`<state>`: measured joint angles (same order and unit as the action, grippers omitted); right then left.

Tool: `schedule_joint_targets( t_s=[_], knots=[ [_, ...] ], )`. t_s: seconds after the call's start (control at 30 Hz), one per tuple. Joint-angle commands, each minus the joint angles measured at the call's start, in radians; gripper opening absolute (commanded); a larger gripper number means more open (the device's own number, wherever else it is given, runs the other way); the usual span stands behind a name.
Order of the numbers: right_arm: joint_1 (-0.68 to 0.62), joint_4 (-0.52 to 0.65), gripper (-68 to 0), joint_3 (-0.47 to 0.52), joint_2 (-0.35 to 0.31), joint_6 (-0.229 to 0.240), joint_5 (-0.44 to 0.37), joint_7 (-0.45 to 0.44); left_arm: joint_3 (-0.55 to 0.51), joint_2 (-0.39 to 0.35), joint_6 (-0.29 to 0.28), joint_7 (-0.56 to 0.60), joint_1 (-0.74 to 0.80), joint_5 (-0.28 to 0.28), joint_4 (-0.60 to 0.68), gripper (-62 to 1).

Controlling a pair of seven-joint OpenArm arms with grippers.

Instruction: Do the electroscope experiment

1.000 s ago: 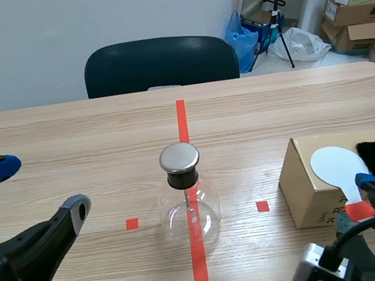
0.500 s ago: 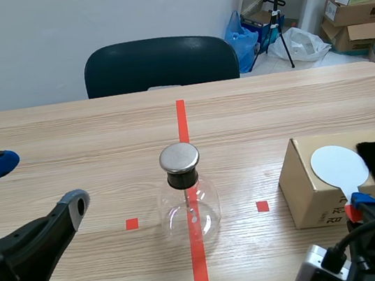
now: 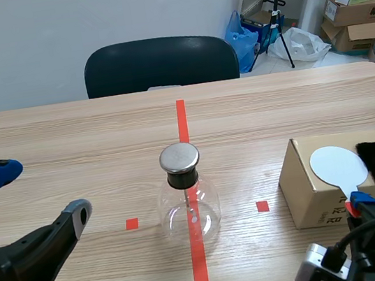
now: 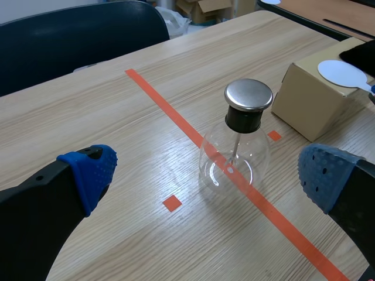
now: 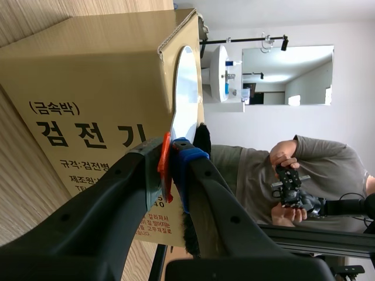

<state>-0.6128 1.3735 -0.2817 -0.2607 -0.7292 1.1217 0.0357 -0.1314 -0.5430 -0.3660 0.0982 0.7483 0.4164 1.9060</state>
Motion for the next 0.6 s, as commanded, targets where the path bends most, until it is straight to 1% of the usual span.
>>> schedule_joint_targets(
  t_s=[0.0, 0.57],
  knots=[
    [0.003, 0.016, -66.7, 0.008, -0.011, -0.054, 0.0, 0.003, 0.006, 0.005, 0.005, 0.013, -0.003, 0.006, 0.018, 1.4],
    [0.003, 0.016, -66.7, 0.008, -0.011, -0.054, 0.0, 0.003, 0.006, 0.005, 0.005, 0.007, -0.003, 0.006, 0.018, 1.4]
  ],
)
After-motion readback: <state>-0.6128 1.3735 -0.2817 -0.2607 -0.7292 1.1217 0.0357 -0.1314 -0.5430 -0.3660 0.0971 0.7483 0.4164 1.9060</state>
